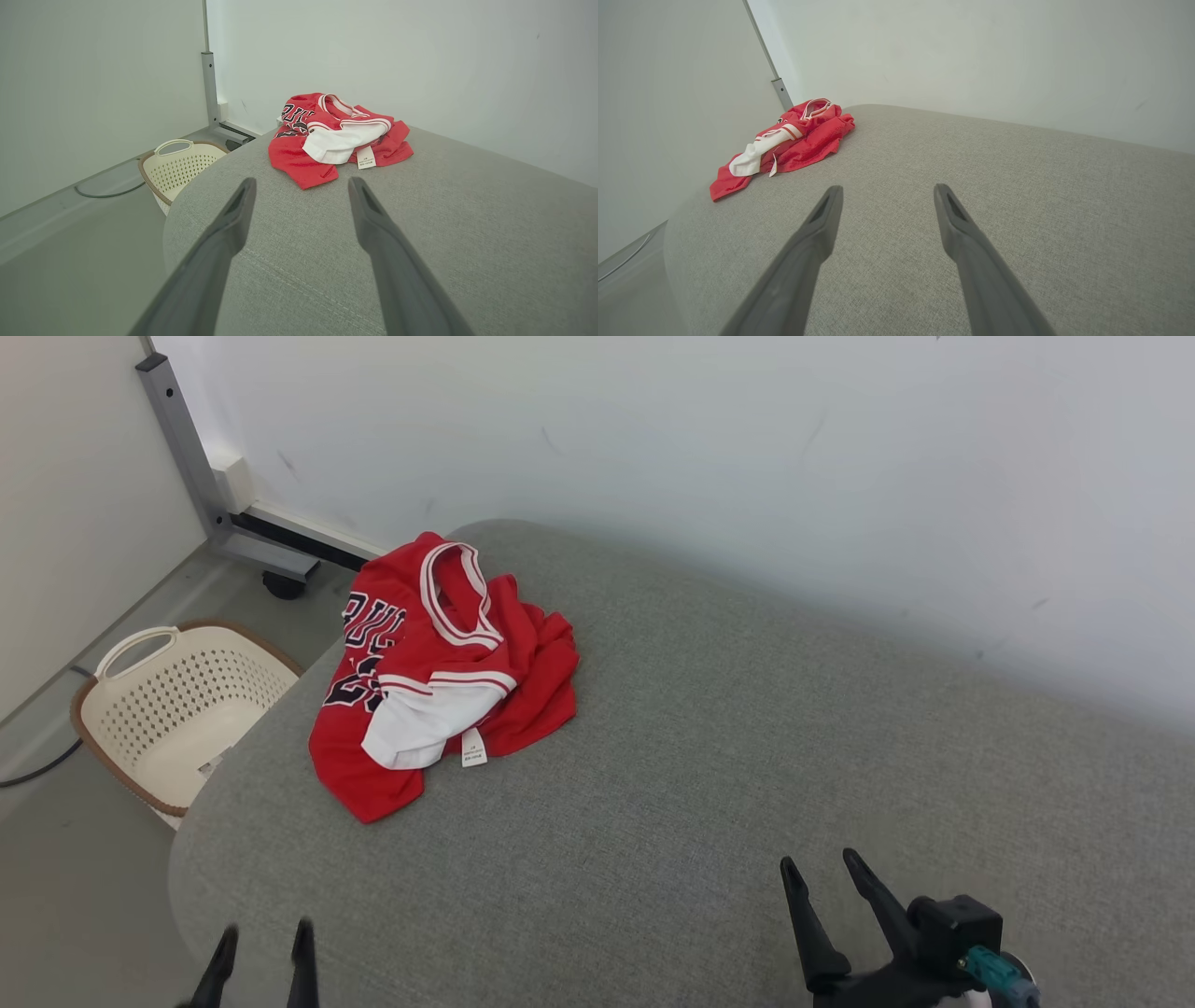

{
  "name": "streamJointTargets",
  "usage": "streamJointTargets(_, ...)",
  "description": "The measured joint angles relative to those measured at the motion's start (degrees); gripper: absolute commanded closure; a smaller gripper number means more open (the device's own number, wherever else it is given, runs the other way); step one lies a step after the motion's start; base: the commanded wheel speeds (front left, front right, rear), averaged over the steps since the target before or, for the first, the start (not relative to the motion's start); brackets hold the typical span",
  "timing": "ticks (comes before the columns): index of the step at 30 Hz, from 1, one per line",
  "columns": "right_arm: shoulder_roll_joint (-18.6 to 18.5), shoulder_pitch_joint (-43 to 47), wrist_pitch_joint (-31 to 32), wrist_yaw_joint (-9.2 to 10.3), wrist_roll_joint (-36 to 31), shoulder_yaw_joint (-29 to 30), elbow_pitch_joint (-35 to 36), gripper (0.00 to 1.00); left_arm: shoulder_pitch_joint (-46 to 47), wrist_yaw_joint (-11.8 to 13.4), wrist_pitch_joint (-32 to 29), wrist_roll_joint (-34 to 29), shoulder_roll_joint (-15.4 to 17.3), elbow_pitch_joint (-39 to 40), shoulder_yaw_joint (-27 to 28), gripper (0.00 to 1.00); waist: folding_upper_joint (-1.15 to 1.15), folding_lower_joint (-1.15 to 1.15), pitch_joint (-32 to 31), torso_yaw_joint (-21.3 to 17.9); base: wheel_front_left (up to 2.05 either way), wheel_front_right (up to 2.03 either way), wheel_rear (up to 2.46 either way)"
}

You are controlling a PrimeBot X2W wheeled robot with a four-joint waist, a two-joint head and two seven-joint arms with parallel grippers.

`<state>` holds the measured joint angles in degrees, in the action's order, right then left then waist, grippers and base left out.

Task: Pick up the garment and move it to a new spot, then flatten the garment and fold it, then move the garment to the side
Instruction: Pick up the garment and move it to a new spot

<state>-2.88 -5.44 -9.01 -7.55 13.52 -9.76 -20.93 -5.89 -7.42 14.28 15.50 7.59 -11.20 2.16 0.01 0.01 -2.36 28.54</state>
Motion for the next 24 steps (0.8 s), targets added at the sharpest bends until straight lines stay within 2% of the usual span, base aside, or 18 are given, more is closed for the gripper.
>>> streamJointTargets(7,0.0,2.8,2.0,0.0,-1.9,0.6,3.4,0.0,16.5,-0.1,-9.7,3.6,4.7,-9.4,-8.6,0.0,0.0,0.0,0.1,-0.3,0.0,0.0,0.0)
streamJointTargets(12,-0.2,3.8,6.6,0.0,-4.9,-0.8,9.7,0.0,28.4,-0.1,-18.7,13.4,7.3,-17.4,-17.7,0.0,0.0,0.01,1.5,-1.2,0.0,0.0,0.0)
streamJointTargets(16,-2.4,3.2,10.7,0.0,-6.0,-2.6,15.9,0.0,36.6,-0.1,-19.8,18.3,10.7,-23.6,-17.8,0.0,-0.01,-0.01,3.4,-3.0,0.0,0.0,0.0)
streamJointTargets(24,-6.5,3.1,16.1,0.0,-6.2,-3.3,26.5,0.0,45.6,-0.1,-19.5,21.9,12.7,-33.7,-17.6,0.0,0.0,0.0,9.4,-8.9,0.0,0.0,0.0)
